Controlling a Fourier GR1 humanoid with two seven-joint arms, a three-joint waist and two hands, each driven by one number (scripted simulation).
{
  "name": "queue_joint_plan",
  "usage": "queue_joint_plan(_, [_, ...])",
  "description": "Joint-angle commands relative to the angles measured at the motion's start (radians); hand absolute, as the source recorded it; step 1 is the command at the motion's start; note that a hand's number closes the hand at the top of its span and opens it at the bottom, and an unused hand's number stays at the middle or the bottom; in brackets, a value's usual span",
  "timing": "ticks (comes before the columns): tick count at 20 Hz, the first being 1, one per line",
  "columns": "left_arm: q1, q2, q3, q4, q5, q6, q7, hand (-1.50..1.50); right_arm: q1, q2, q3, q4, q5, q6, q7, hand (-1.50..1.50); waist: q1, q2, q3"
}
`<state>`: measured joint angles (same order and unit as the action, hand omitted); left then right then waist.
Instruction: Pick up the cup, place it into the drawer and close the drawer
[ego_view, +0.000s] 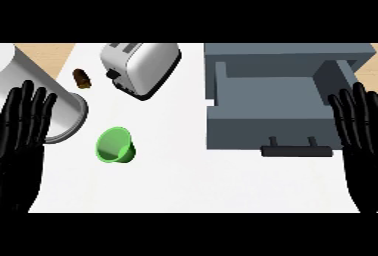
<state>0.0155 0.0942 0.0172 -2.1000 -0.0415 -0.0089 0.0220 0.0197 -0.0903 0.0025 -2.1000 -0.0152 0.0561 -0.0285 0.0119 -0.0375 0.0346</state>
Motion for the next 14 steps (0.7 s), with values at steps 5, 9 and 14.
queue_joint_plan(5, [-0.044,-0.091,-0.011,0.076,-0.266,0.328,-0.014,-1.5,0.004,0.018,0.027,0.0,0.004,-0.003,0.024,-1.5,-0.017,0.038,-0.035])
queue_joint_plan(9, [-0.122,-0.093,-0.081,0.151,-0.152,0.576,0.051,-1.5,-0.074,0.01,0.015,0.048,-0.083,0.025,0.11,-1.5,-0.018,0.04,-0.035])
queue_joint_plan(14, [-0.227,-0.094,-0.151,0.267,-0.175,0.708,0.043,-1.5,-0.055,0.052,0.067,0.061,-0.036,0.002,0.1,-1.5,-0.016,0.038,-0.035])
